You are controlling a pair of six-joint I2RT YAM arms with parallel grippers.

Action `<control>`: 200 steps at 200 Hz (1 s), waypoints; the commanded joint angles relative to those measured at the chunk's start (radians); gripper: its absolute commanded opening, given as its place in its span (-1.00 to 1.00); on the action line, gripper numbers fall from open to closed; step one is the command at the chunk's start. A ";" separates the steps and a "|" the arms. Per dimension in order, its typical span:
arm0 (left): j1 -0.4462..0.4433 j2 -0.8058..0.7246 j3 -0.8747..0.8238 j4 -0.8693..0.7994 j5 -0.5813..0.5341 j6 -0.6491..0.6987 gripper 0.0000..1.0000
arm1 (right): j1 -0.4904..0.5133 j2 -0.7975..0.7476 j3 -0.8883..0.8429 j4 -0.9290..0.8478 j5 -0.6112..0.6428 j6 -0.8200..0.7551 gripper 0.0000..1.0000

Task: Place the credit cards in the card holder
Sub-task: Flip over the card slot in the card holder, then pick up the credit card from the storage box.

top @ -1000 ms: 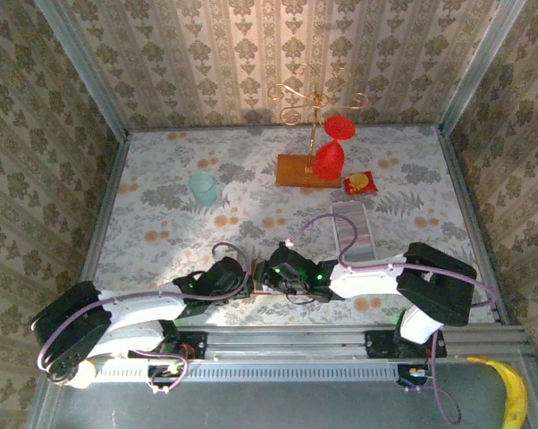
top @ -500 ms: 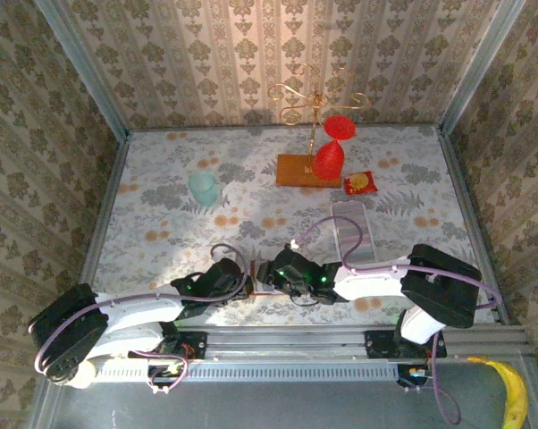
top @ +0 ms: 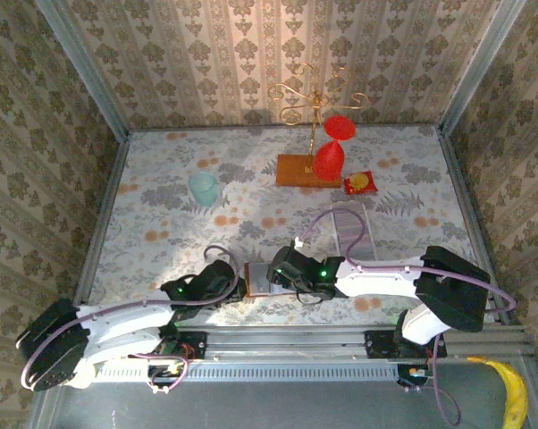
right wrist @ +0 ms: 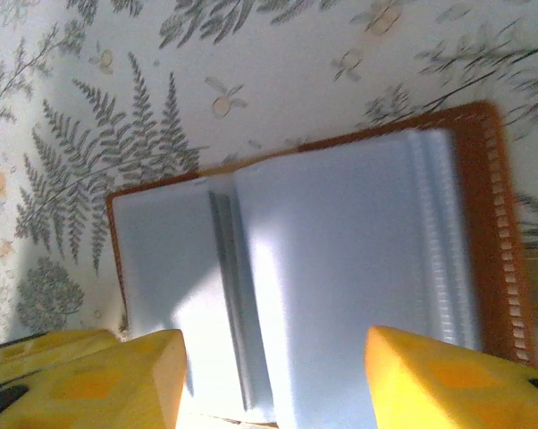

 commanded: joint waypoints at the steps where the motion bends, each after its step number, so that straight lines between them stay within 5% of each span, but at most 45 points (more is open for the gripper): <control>1: 0.021 -0.063 -0.008 -0.115 -0.020 0.033 -0.77 | -0.005 -0.034 0.039 -0.220 0.130 -0.074 0.08; 33: 0.056 -0.187 0.013 -0.234 -0.018 0.071 -0.75 | -0.010 -0.117 0.067 -0.239 0.168 -0.271 0.07; 98: 0.089 -0.251 0.135 -0.323 0.061 0.214 -0.59 | -0.013 -0.494 0.056 -0.196 0.133 -1.310 0.19; 141: 0.136 -0.180 0.188 -0.241 0.102 0.239 -0.42 | -0.041 -0.633 0.106 -0.501 0.073 -1.842 0.40; 200: 0.256 0.068 0.285 -0.148 0.209 0.125 -0.62 | -0.471 -0.735 0.055 -0.668 -0.109 -2.279 0.48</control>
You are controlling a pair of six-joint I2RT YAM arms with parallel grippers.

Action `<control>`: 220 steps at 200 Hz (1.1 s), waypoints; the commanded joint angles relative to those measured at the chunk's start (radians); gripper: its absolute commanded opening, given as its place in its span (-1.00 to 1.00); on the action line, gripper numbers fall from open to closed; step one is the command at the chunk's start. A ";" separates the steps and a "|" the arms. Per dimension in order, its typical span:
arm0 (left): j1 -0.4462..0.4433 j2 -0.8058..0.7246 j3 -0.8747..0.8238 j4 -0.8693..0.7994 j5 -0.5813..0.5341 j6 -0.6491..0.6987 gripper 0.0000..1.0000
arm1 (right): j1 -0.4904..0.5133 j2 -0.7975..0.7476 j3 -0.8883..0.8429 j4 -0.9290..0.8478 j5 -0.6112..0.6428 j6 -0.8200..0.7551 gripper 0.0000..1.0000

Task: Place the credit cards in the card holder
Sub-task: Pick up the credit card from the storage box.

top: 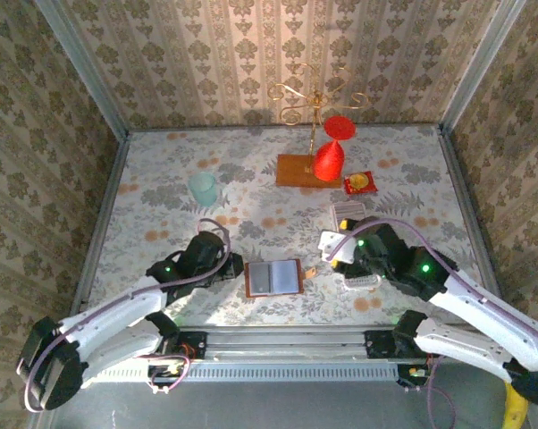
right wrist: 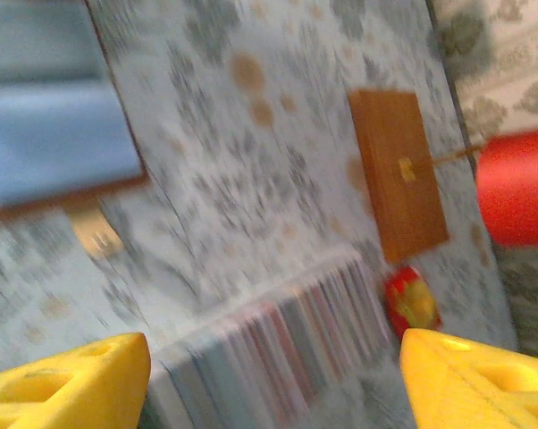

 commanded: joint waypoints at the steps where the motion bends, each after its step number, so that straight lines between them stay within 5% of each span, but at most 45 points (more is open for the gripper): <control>1: 0.028 0.073 0.045 0.064 0.073 -0.065 -0.62 | -0.152 -0.034 -0.036 -0.095 -0.116 -0.293 0.48; 32: 0.031 0.164 0.091 0.096 0.067 -0.014 -0.67 | -0.274 -0.021 -0.156 -0.026 -0.183 -0.460 0.50; 162: 0.025 -0.007 0.037 0.009 -0.045 -0.088 -0.69 | -0.288 0.187 -0.322 0.274 -0.183 -0.637 0.47; 220: 0.021 -0.032 0.011 -0.001 -0.044 -0.119 -0.77 | -0.303 0.121 -0.370 0.239 -0.187 -0.662 0.12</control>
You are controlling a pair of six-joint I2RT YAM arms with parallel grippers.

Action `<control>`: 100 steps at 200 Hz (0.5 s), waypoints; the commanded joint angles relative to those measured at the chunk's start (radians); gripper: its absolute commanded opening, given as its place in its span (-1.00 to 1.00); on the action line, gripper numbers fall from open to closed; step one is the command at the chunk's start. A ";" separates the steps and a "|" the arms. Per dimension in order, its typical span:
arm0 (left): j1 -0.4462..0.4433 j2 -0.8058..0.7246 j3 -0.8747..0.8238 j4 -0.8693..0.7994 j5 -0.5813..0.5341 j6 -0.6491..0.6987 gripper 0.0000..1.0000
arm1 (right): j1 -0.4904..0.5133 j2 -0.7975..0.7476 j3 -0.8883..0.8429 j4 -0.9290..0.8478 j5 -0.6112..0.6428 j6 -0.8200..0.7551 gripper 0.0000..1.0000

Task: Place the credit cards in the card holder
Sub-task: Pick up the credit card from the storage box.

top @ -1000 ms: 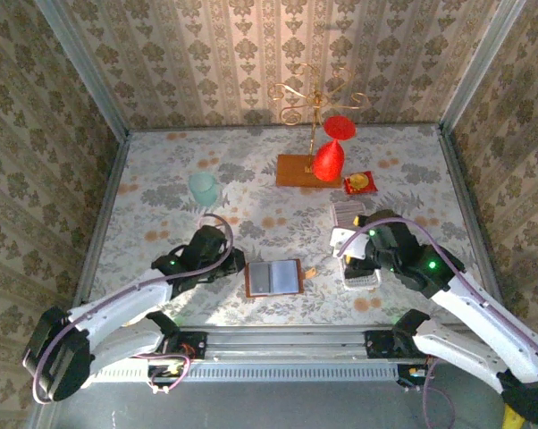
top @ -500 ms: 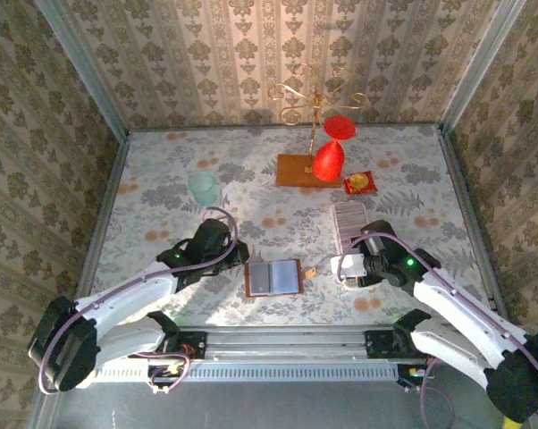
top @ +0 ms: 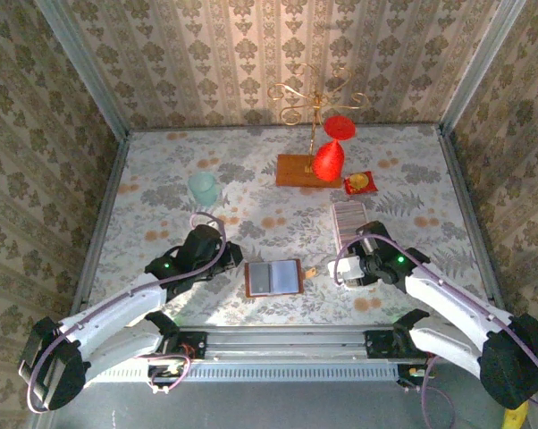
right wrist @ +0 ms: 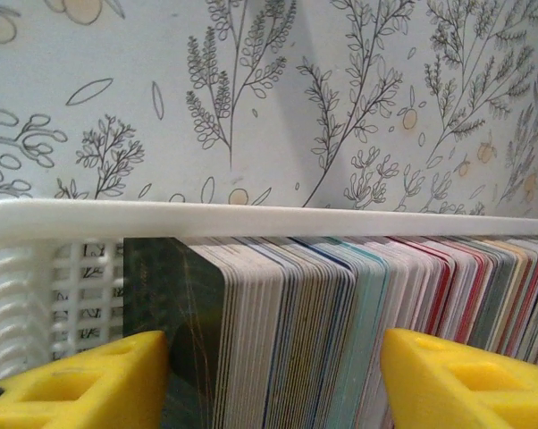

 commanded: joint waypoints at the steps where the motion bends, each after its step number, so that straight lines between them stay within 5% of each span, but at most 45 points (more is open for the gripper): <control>1: -0.001 -0.014 -0.010 -0.032 -0.013 -0.025 -0.77 | -0.009 -0.037 -0.021 0.005 -0.003 -0.023 0.11; 100: -0.047 -0.007 -0.008 -0.039 -0.026 -0.040 -0.84 | -0.010 -0.061 -0.016 -0.016 0.000 -0.018 -0.56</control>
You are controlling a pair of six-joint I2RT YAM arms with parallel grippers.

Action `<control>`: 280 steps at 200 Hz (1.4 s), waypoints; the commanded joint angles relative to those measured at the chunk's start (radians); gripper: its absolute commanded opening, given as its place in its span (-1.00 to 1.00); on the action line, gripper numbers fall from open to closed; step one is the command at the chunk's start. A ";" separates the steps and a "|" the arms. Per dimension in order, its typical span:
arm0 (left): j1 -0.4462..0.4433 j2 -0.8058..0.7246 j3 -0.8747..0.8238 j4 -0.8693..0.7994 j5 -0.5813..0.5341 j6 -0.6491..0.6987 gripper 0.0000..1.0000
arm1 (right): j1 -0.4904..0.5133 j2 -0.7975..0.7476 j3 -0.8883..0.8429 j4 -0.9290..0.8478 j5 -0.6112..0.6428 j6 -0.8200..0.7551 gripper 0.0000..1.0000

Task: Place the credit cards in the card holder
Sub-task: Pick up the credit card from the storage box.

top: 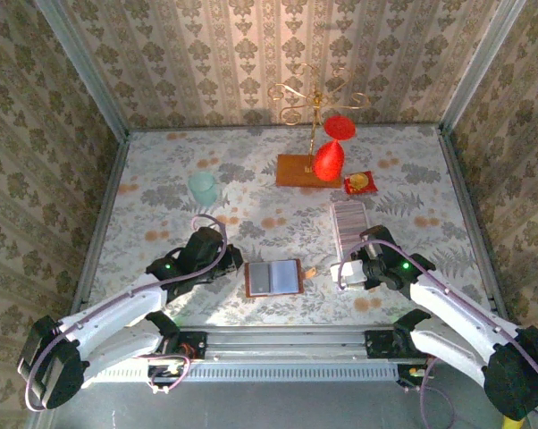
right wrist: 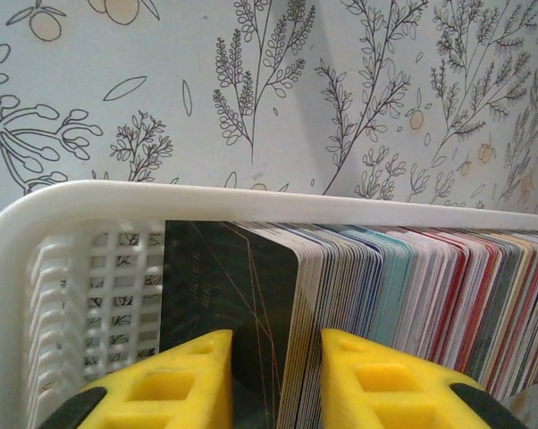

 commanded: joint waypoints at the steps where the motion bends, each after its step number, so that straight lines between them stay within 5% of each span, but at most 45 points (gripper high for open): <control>1: -0.016 -0.007 -0.007 -0.019 -0.020 -0.019 -0.84 | -0.006 0.007 0.011 0.005 0.011 -0.013 -0.56; 280: -0.088 0.047 0.028 -0.042 -0.082 -0.042 -0.93 | -0.007 -0.174 0.051 -0.128 0.026 0.068 -0.79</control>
